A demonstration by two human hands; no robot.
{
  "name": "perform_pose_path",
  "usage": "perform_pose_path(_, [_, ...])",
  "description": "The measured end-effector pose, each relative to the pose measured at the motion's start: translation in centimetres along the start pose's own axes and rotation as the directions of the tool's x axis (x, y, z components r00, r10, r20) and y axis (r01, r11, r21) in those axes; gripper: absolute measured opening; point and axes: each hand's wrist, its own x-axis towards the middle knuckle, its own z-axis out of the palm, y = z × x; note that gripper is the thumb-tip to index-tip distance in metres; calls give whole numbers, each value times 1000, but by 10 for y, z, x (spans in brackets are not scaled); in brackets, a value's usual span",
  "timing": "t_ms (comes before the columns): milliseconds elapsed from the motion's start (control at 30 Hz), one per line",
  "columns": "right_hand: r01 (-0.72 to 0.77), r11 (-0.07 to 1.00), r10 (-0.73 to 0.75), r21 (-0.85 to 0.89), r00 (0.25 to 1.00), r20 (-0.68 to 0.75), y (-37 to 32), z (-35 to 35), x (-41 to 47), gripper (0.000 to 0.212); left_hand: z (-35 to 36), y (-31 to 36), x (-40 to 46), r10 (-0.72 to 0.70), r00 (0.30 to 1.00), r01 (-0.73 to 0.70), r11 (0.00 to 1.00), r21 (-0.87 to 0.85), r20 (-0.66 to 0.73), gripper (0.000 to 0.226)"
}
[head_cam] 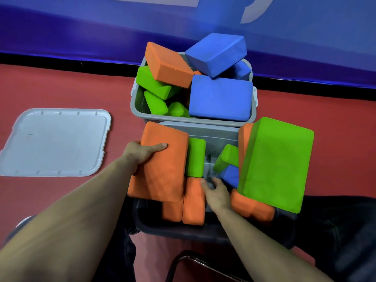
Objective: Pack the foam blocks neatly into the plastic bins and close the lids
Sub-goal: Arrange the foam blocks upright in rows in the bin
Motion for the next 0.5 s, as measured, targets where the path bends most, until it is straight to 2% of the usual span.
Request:
perform_pose_path(67, [92,991,-87,95,995,-53,-11,-7,0,58,-1,6,-3,9,1000,-9,1000,-20,1,108])
perform_pose_path(100, [120,981,-117,154,993,-32,-17,-11,0,59,-2,9,-4,12,1000,-11,999,-42,17,109])
perform_pose_path(167, [112,944,-143,311,986,80,-34,-16,-4,70,-2,14,-7,29,998,-24,996,-89,63,106])
perform_pose_path(267, [-34,854,-145,518,943,301,-58,-23,-11,86,6,21,-14,89,992,-75,986,-152,88,82])
perform_pose_path(367, [-97,841,-165,532,891,423,-76,-34,-21,78,14,28,-19,159,982,-134,967,-218,102,69])
perform_pose_path(500, [-91,794,-186,601,905,383,-81,-41,-24,74,16,38,-28,264,956,-220,934,-283,128,56])
